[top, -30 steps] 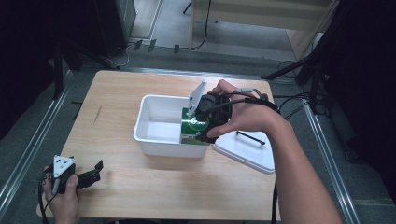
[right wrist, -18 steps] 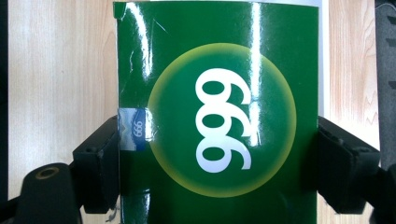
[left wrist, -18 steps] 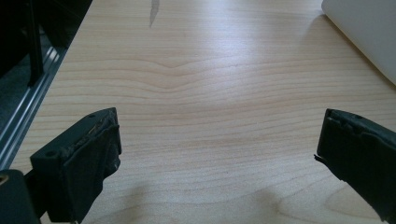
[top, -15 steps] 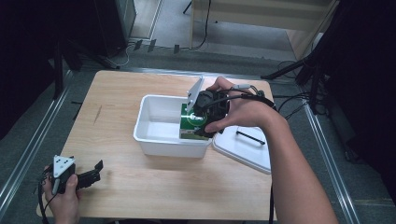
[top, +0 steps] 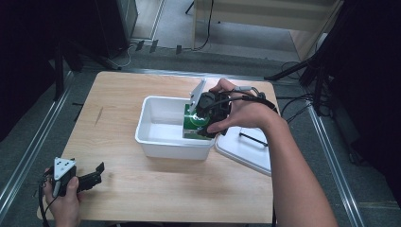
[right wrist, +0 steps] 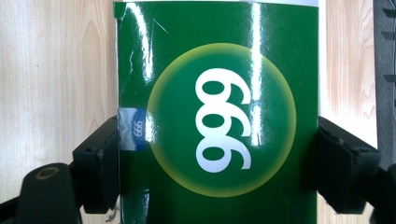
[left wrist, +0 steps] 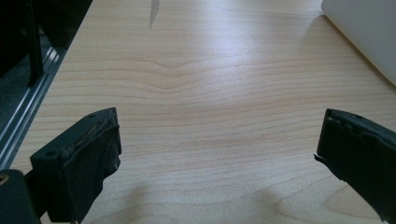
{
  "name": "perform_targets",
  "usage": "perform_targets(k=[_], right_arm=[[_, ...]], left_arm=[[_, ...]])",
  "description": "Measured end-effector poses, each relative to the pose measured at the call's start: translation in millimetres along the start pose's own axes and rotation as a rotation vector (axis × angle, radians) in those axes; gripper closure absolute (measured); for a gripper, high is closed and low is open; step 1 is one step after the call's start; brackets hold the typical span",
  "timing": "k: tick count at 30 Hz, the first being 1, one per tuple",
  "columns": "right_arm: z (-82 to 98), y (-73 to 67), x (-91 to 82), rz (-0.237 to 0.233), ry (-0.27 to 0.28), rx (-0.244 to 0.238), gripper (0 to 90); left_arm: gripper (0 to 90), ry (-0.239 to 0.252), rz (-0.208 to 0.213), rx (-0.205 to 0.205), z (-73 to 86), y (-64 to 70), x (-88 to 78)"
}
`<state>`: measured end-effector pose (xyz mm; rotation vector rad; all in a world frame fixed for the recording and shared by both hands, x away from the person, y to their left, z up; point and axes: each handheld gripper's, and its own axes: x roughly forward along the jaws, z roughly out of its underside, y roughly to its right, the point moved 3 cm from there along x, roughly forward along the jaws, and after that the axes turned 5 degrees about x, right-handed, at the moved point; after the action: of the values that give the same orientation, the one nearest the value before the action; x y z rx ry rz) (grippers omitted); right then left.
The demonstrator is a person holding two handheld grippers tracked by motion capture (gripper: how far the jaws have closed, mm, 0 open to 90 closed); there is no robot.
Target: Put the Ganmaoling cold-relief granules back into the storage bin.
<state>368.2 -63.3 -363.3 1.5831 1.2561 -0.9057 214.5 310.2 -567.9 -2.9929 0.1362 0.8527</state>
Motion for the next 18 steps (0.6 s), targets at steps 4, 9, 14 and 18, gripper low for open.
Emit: perform_targets(k=[4, 9, 14, 18], right_arm=[[1.4, 1.0, 4.5, 0.004, -0.009, -0.001, 16.0], [3.1, 2.6, 9.2, 0.001, -0.007, 0.005, 16.0], [4.2, 2.8, 13.4, 0.005, -0.01, 0.002, 16.0], [5.4, 2.3, 17.1, 0.0, -0.013, -0.001, 16.0]], left_arm=[[0.2, 0.0, 0.0, 0.002, 0.0, -0.1, 0.0], [0.2, 0.0, 0.001, 0.0, 0.0, 0.0, 0.0], [0.2, 0.0, 0.002, -0.001, 0.0, -0.1, 0.1], [0.2, 0.0, 0.001, 0.002, -0.1, -0.1, 0.1]])
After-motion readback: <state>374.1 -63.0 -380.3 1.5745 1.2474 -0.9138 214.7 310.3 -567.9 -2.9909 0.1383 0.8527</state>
